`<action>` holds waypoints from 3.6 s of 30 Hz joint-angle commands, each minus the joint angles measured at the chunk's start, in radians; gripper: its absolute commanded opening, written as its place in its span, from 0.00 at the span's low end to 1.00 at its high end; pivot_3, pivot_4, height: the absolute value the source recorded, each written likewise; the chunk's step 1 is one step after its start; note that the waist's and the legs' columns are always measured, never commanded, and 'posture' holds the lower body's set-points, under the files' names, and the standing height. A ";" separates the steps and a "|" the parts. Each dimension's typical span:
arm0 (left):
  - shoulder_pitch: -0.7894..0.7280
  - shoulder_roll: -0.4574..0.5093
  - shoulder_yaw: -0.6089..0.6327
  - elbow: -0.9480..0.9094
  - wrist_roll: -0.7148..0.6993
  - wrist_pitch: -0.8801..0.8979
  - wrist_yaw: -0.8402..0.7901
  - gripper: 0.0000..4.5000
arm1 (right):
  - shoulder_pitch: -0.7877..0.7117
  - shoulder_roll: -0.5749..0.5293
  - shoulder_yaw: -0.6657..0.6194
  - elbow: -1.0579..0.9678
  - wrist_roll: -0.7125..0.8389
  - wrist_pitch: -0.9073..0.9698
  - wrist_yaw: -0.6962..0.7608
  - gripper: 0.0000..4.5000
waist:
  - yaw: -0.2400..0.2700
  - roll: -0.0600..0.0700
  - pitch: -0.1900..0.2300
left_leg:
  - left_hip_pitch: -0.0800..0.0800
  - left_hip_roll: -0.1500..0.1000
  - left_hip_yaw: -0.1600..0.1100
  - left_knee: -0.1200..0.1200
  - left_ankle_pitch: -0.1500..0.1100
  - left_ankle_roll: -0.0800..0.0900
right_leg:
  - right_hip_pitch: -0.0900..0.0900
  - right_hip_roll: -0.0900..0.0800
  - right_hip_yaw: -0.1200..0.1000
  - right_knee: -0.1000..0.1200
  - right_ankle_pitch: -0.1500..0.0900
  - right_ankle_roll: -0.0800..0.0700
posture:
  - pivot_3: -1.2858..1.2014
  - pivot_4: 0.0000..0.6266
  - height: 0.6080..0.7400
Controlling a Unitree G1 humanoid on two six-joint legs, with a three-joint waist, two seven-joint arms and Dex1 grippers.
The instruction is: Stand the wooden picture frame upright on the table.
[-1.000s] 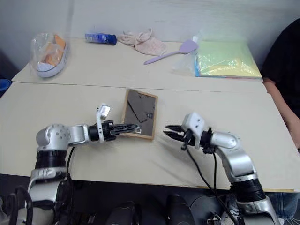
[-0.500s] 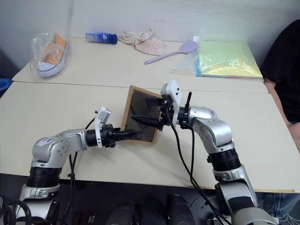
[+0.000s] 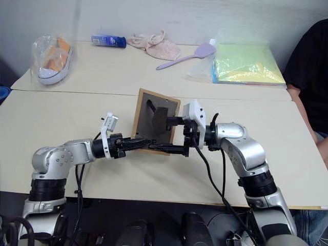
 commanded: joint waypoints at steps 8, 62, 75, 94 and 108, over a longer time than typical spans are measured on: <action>-0.168 0.138 0.056 0.386 -0.479 0.302 0.255 0.28 | 0.034 -0.104 -0.138 0.304 -0.248 -0.919 0.074 0.99 | -0.005 -0.002 0.001 | 0.000 0.000 0.000 0.000 0.000 0.000 | 0.001 0.000 0.000 -0.001 0.001 0.001 | 0.52 0.24 1.00; 0.447 0.422 -0.031 -0.239 0.117 -0.833 -0.294 1.00 | 0.099 -0.141 -0.041 0.165 0.370 0.340 -0.222 0.28 | -0.003 0.004 0.004 | 0.000 0.001 -0.003 -0.003 0.000 0.000 | 0.000 -0.002 0.000 -0.007 -0.001 -0.002 | 0.52 0.24 1.00; 0.409 0.371 -0.029 -0.197 0.209 -0.854 -0.303 1.00 | 0.203 -0.107 -0.017 0.124 0.155 0.273 -0.230 0.28 | -0.003 0.002 0.003 | 0.002 0.000 -0.002 -0.003 -0.001 0.002 | 0.002 -0.002 0.001 -0.006 0.000 -0.001 | 0.52 0.24 1.00; 0.564 0.385 0.074 -0.079 0.314 -0.954 -0.358 1.00 | 0.318 -0.149 -0.192 0.013 0.185 0.075 0.001 0.99 | -0.002 0.002 0.003 | 0.002 0.001 -0.002 -0.004 -0.002 0.002 | 0.002 -0.002 0.000 -0.008 0.000 -0.001 | 0.52 0.24 1.00; 0.756 0.391 0.210 -0.103 0.427 -1.166 -0.378 1.00 | 0.564 -0.251 -0.336 0.060 -0.059 -0.574 0.161 0.99 | 0.001 0.002 0.003 | 0.002 0.000 -0.002 -0.005 -0.003 0.003 | 0.003 -0.002 0.000 -0.011 0.000 -0.001 | 0.52 0.24 1.00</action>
